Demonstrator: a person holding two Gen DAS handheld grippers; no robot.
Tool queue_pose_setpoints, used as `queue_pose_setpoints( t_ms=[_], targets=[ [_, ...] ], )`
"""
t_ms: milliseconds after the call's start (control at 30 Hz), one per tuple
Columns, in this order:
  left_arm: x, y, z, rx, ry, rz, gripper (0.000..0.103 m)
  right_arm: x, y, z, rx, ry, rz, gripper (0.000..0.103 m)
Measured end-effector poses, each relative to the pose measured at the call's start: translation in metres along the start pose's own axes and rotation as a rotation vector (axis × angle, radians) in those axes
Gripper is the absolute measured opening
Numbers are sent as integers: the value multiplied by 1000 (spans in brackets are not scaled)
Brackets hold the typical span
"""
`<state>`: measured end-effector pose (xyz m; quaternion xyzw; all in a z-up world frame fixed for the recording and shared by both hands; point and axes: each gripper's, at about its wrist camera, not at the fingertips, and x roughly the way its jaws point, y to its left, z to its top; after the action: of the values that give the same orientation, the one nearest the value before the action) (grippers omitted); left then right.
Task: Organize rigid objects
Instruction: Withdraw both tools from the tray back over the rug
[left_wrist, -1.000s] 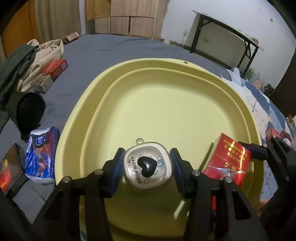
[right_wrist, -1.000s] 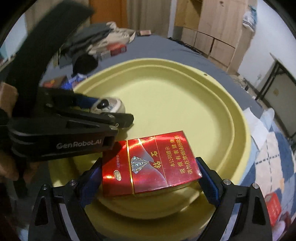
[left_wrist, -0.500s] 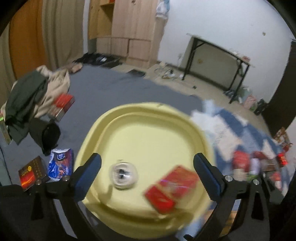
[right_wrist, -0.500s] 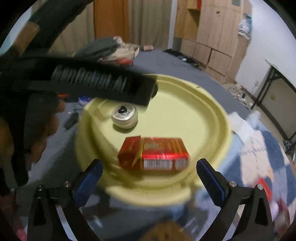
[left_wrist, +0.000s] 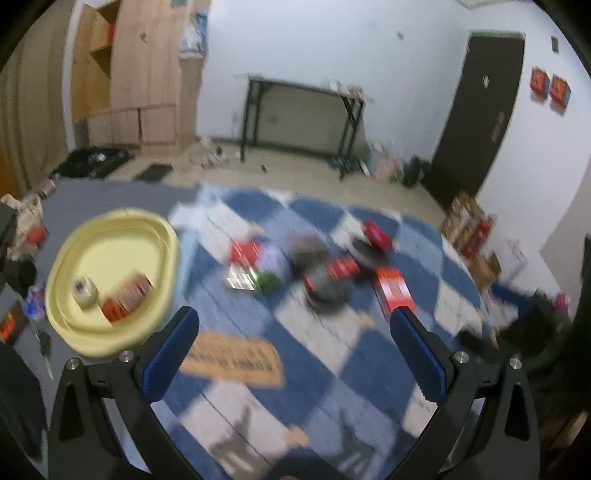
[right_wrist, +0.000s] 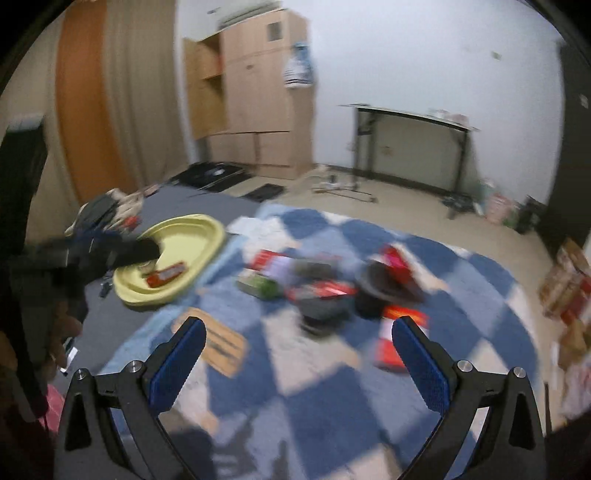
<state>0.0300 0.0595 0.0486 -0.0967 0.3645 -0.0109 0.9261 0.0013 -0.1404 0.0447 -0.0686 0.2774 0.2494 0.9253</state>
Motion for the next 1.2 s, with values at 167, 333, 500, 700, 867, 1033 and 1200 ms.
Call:
queue_pose_setpoints(
  t_ms=[167, 333, 500, 700, 867, 1033, 1200],
  targets=[
    [23, -6, -31, 16, 122, 23, 103, -38, -32, -49, 108, -22, -65, 103],
    [24, 12, -37, -35, 109, 69, 103, -42, -43, -73, 281, 19, -75, 103],
    [23, 14, -38, -14, 100, 95, 103, -36, -44, -68, 272, 25, -82, 103],
    [25, 12, -39, 0, 96, 99, 103, -27, -49, -67, 262, 28, -83, 103],
    [27, 12, -38, -3, 101, 100, 103, -23, -51, -67, 253, 40, -84, 103],
    [31, 15, -37, -22, 103, 90, 103, -17, -53, -66, 242, 53, -87, 103],
    [45, 22, -30, -16, 122, 69, 103, -6, -53, -63, 226, 63, -46, 103]
  ],
)
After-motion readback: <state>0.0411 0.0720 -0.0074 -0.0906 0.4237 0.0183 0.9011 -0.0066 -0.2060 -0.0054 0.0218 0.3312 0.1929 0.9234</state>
